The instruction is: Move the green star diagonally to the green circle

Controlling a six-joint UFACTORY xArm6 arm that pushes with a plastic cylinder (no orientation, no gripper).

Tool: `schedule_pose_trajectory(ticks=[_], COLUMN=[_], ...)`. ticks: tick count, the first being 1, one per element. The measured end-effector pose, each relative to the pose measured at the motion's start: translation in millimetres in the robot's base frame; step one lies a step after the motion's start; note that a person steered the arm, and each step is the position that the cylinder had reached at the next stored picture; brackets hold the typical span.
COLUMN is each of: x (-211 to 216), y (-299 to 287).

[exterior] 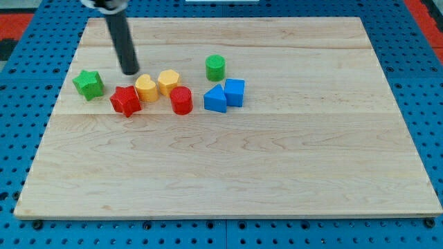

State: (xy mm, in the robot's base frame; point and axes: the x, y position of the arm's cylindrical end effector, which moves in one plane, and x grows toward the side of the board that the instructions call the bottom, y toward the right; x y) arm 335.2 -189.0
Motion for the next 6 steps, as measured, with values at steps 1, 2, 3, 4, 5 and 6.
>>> schedule_pose_trajectory(ticks=[1, 2, 3, 4, 5, 6], x=[-47, -3, 57, 81, -11, -61], y=[-28, -83, -115, -79, -4, 33])
